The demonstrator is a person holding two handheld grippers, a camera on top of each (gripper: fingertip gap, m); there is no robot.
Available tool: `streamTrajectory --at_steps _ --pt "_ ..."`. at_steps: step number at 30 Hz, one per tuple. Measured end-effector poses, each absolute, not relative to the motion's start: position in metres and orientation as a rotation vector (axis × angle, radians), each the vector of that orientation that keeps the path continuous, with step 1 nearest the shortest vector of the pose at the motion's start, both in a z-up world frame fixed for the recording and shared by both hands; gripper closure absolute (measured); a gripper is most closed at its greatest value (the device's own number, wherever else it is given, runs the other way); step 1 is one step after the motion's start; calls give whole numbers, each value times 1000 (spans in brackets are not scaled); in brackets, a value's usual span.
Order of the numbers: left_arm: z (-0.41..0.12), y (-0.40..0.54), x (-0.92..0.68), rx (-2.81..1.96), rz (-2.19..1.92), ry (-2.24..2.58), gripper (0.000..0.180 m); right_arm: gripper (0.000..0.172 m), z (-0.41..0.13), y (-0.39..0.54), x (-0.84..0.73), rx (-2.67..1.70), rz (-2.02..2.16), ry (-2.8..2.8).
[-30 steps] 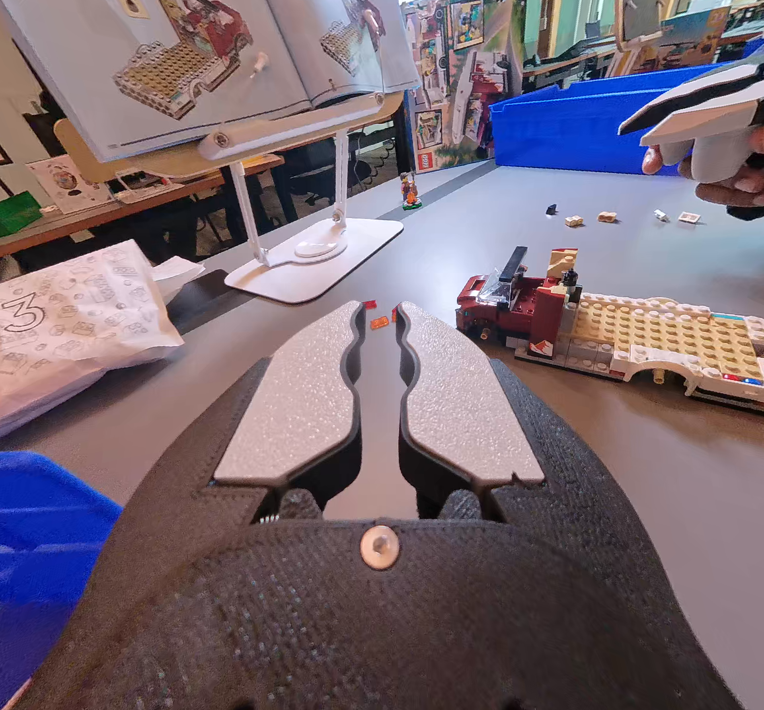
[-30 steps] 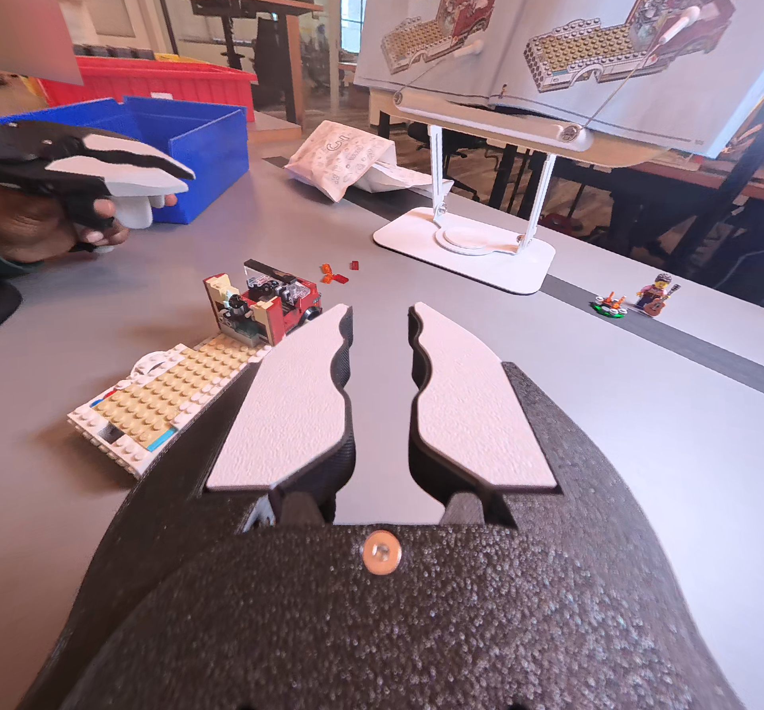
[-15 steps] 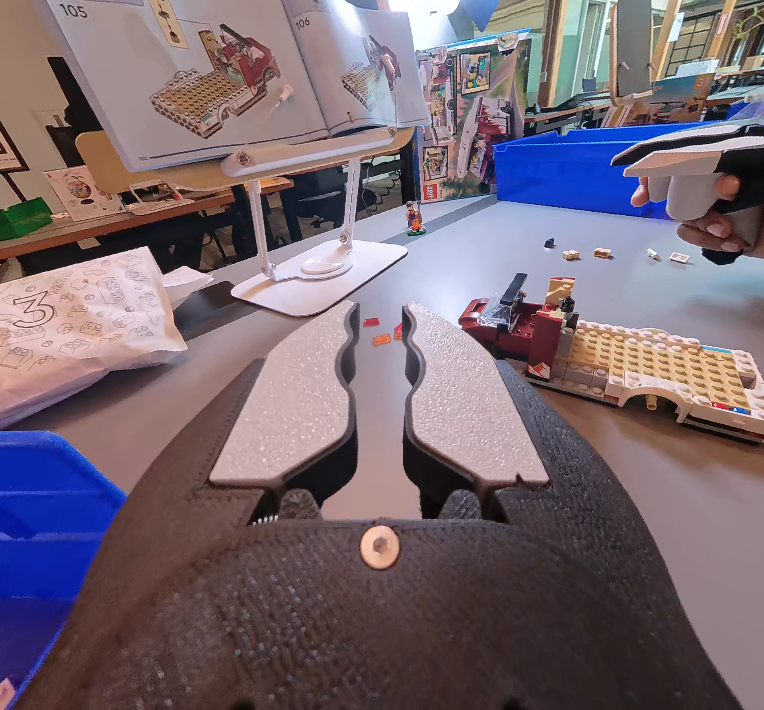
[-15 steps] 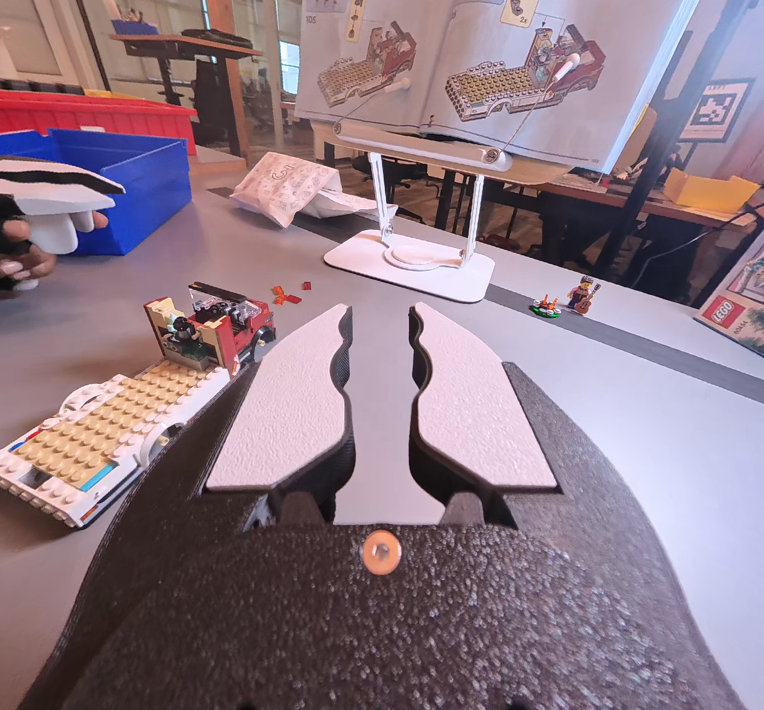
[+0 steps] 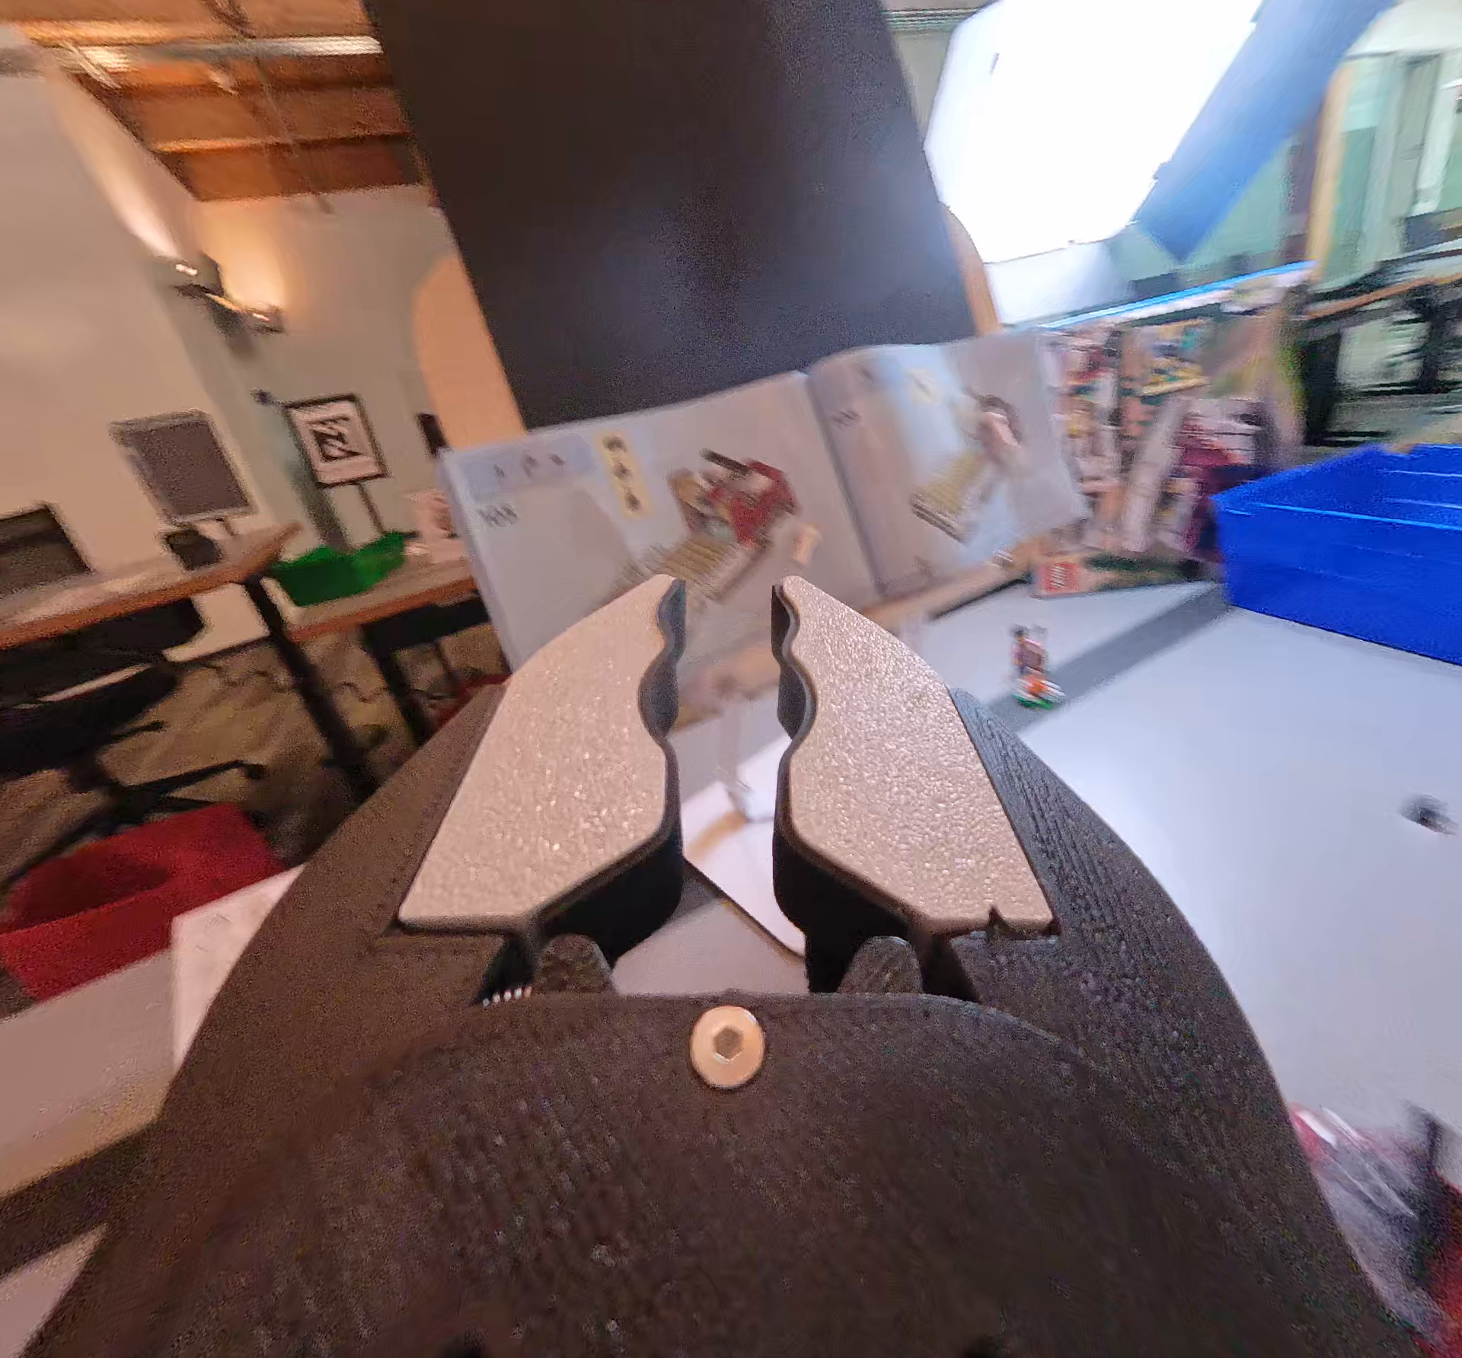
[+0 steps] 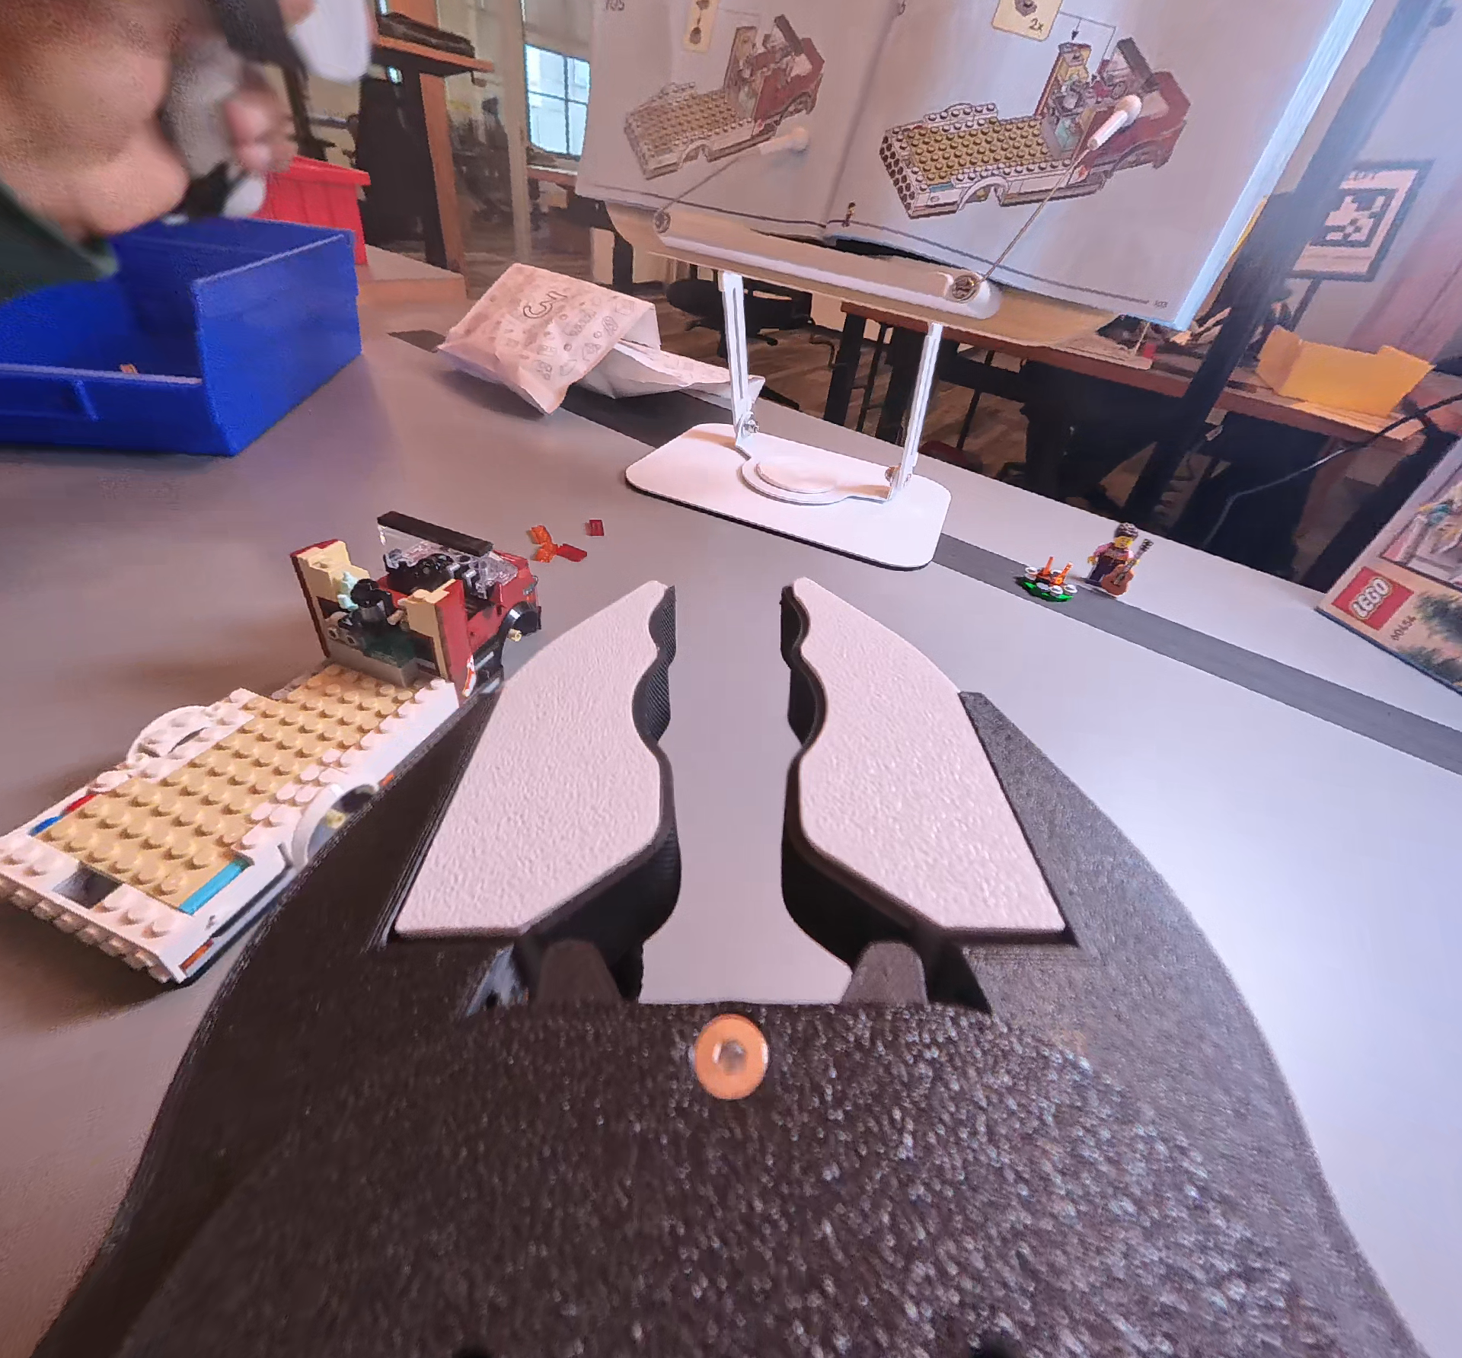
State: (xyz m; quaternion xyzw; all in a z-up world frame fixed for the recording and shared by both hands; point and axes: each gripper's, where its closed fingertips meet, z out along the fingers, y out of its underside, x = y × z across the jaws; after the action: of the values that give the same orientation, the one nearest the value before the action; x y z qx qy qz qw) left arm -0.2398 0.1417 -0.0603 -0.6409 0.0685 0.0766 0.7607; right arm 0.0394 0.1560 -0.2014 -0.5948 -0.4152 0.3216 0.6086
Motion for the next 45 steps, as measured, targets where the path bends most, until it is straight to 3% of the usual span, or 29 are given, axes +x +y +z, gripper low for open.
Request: streamTrajectory --at_steps 7,28,34,45 --pt "-46 231 -289 -1421 273 43 165 147 -206 157 38 -1390 743 -972" --pt "-71 289 -241 -1519 265 165 170 148 -209 156 41 -1495 936 -915" --pt "-84 239 -199 -1519 53 289 167 148 -214 148 36 -1449 863 -1015" --pt "-210 60 -84 -1709 -430 843 160 154 -225 76 -9 -1233 885 -1556"
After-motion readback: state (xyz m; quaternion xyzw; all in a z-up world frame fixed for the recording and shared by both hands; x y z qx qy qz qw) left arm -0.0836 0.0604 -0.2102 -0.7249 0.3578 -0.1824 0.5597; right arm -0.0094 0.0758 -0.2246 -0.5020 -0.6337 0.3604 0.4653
